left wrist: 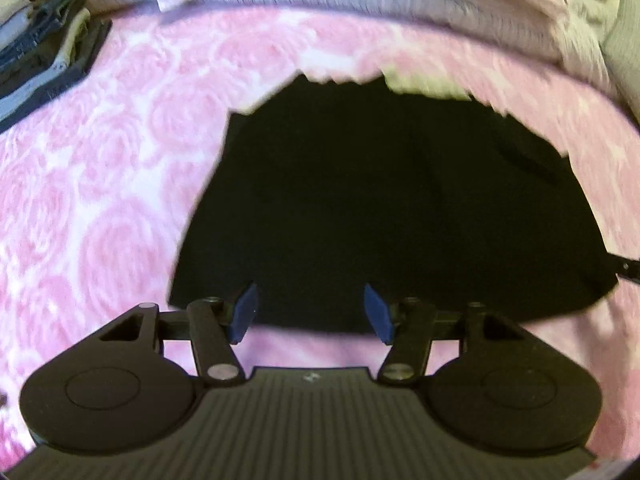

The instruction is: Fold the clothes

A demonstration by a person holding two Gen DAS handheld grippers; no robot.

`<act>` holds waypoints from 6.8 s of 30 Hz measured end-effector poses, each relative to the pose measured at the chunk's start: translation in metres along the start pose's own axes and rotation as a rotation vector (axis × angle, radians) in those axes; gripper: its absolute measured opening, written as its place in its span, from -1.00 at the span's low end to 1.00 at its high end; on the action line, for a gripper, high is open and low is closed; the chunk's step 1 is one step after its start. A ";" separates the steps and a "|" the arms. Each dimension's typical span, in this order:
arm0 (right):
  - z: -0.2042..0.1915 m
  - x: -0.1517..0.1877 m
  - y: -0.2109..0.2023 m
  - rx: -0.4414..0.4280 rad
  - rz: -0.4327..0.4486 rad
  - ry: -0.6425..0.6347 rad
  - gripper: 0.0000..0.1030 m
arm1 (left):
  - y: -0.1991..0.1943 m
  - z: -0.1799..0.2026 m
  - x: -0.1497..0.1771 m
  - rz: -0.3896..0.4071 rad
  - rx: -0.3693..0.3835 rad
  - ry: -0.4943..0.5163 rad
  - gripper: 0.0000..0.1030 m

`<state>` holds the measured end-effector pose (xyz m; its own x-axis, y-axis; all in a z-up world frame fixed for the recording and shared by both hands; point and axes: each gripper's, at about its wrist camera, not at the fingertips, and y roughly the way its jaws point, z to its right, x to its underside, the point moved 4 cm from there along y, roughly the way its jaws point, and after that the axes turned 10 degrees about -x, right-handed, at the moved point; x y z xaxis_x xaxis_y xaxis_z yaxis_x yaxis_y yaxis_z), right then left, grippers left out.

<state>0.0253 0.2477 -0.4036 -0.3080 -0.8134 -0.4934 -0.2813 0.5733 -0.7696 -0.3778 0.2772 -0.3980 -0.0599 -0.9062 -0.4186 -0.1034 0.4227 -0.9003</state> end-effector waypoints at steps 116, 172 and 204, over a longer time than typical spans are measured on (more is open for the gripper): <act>-0.253 0.007 0.154 0.237 -0.104 -0.237 -0.16 | 0.100 -0.129 -0.052 0.051 0.426 -0.277 -0.50; -0.182 0.108 0.103 -0.483 -0.115 0.511 -0.62 | 0.065 -0.146 0.051 0.021 0.422 -0.913 -0.80; -0.204 0.107 0.111 -0.464 -0.159 0.677 -0.68 | 0.069 -0.218 0.063 0.008 0.404 -0.871 -0.83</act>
<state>-0.2236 0.2444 -0.4590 -0.6707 -0.7383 0.0710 -0.6676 0.5591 -0.4917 -0.6054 0.2519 -0.4606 0.7165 -0.6620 -0.2201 0.2538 0.5413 -0.8016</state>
